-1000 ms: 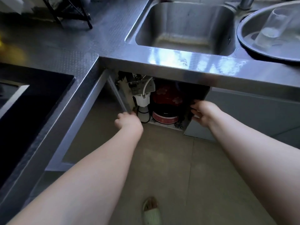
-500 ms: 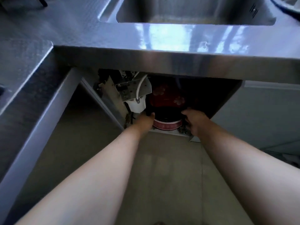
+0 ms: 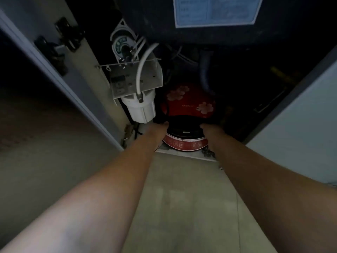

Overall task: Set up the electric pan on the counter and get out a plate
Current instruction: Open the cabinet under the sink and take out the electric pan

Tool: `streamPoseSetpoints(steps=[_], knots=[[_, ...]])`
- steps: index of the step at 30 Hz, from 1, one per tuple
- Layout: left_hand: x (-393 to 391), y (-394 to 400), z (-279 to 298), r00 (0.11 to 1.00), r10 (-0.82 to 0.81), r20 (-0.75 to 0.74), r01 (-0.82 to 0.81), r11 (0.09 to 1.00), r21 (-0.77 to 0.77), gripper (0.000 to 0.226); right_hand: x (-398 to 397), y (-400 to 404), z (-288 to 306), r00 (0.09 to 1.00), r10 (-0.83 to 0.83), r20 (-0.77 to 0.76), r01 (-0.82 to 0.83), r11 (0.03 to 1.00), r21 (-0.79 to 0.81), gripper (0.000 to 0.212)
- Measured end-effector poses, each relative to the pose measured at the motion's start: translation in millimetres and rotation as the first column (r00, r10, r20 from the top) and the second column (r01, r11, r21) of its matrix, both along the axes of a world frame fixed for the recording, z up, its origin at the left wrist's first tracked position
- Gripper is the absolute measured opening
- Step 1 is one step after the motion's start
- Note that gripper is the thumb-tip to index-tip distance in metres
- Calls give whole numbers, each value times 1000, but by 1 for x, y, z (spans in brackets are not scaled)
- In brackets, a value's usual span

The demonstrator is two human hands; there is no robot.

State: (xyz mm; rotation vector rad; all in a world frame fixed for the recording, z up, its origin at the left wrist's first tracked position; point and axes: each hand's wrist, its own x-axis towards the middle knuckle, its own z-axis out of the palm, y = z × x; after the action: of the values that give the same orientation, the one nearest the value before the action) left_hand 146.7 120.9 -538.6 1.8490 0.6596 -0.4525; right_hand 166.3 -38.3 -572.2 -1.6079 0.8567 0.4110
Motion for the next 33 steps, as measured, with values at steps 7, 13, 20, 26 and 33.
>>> streamPoseSetpoints(steps=[7,13,20,26,33], knots=[[19,-1,-50,992,87,90,-69,980,-189,42,26,-6,-51,997,-8,82,5,999,38,45],[29,-3,-71,997,68,-46,-79,946,-313,52,37,-9,-78,991,-66,117,48,987,151,45],[26,-1,-70,987,75,-143,-124,918,-376,40,37,-8,-82,991,-43,130,29,994,107,46],[0,2,-75,983,159,-87,-181,895,-407,42,30,-10,-127,989,-31,147,13,992,122,81],[-28,16,-69,987,86,-135,-130,925,-356,60,23,-18,-188,996,-69,49,65,996,68,124]])
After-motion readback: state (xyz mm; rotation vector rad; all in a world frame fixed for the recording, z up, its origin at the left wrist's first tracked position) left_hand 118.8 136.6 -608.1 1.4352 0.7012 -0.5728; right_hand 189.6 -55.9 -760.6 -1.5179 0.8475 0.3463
